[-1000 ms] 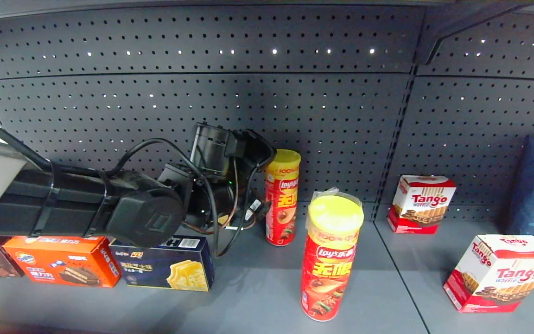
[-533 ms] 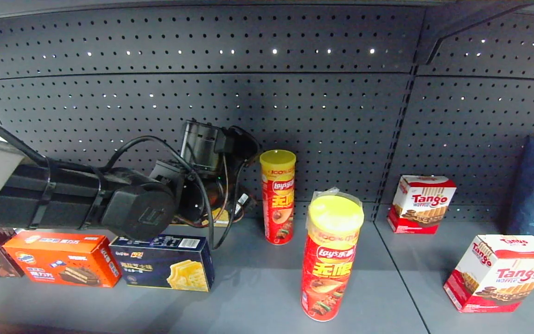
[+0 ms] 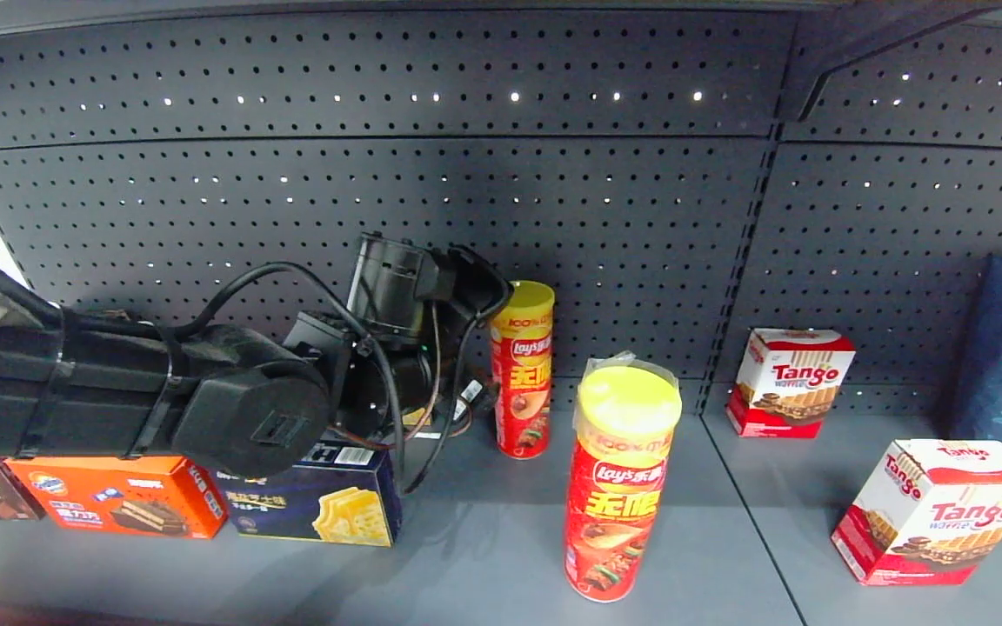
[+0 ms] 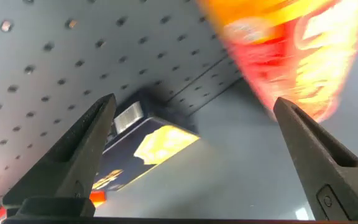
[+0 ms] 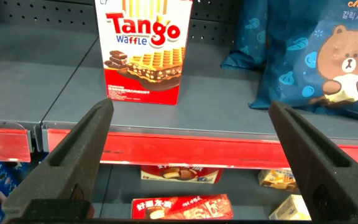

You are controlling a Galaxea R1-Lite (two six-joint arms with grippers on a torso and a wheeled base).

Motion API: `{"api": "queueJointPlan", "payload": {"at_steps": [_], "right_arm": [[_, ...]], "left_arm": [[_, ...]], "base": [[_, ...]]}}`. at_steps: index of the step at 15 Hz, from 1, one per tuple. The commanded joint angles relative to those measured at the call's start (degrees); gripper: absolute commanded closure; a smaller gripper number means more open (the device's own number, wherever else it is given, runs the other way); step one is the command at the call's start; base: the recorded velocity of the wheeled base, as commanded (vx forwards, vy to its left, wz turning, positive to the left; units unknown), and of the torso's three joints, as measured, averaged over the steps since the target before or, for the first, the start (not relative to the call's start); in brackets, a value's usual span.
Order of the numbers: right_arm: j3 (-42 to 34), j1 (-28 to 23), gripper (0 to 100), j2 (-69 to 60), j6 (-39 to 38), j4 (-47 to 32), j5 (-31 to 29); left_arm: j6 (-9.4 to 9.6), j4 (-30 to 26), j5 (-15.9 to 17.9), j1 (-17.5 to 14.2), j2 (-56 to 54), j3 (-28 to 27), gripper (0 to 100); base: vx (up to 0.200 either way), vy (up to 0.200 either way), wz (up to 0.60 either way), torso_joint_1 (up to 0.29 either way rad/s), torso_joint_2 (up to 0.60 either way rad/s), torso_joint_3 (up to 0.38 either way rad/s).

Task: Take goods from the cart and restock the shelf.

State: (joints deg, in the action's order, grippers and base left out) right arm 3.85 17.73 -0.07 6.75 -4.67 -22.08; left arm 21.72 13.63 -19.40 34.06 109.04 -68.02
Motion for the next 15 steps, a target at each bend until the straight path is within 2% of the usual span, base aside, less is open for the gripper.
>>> {"api": "queueJointPlan", "payload": {"at_steps": [1, 10, 15], "right_arm": [[0.0, 0.0, 0, 0.1, 0.0, 0.0, 0.0], [0.0, 0.0, 0, 0.1, -0.1, 0.0, 0.0], [0.0, 0.0, 0, 0.1, -0.2, 0.0, 0.0]], "left_arm": [[-0.01, 0.2, 0.0, 0.6, 0.1, -0.7, 0], [-0.01, 0.5, -0.3, -0.3, 5.0, -4.4, 0], [-0.10, 0.4, -0.5, -1.0, 4.9, -4.3, 0]], "base": [[0.000, 0.000, 0.00, 0.000, 0.00, 0.000], [0.000, 0.000, 0.00, 0.000, 0.00, 0.000], [0.000, 0.000, 0.00, 0.000, 0.00, 0.000]]}}
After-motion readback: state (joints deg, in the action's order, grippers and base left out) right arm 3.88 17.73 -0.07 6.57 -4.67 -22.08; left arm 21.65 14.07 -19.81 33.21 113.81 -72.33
